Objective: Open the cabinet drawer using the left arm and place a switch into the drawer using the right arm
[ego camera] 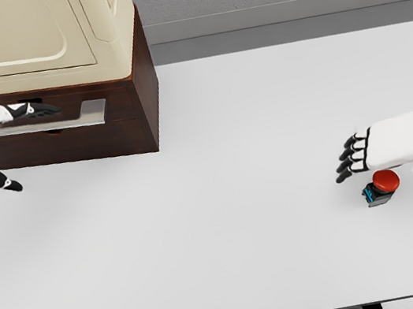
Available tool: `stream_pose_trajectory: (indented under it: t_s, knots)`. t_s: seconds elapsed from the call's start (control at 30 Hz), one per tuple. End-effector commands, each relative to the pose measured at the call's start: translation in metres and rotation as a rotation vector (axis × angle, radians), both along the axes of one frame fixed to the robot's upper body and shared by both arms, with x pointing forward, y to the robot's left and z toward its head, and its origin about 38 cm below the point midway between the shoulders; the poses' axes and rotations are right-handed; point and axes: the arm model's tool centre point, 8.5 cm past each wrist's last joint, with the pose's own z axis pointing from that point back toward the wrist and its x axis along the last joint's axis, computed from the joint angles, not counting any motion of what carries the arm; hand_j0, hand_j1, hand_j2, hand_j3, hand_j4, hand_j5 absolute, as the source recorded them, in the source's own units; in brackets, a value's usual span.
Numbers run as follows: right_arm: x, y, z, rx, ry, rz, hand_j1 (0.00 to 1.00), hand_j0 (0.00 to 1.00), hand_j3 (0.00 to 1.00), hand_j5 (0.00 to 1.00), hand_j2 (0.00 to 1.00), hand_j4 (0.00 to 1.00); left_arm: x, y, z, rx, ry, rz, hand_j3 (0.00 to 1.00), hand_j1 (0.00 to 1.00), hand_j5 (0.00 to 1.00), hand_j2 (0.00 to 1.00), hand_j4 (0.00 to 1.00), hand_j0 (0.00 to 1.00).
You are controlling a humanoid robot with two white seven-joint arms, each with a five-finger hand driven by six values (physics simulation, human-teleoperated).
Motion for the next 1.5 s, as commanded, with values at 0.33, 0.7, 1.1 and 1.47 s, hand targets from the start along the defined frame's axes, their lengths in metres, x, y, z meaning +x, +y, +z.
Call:
stream_pose_trajectory:
  t_s: [0.33,0.7,1.1,1.47]
  knots:
    - [-0.004,0.000,-0.009,-0.011,0.025,0.005,1.00,1.00,1.00,1.00,1.00,1.00,0.008,0.006,-0.005,0.001,0.003,0.045,1.00,1.00,1.00,1.00,1.00,1.00]
    - [-0.007,0.002,-0.016,-0.016,0.047,0.011,1.00,1.00,1.00,1.00,1.00,1.00,0.008,0.019,-0.013,0.022,0.020,0.083,1.00,1.00,1.00,1.00,1.00,1.00]
    - [-0.009,0.002,-0.020,-0.017,0.059,0.013,1.00,1.00,1.00,1.00,1.00,1.00,0.009,0.023,-0.025,0.028,0.050,0.097,1.00,1.00,1.00,1.00,1.00,1.00]
    - [-0.009,0.005,-0.022,-0.015,0.064,0.020,1.00,1.00,1.00,1.00,1.00,1.00,0.006,0.022,-0.031,0.030,0.065,0.091,0.94,0.94,0.94,0.94,0.94,0.94]
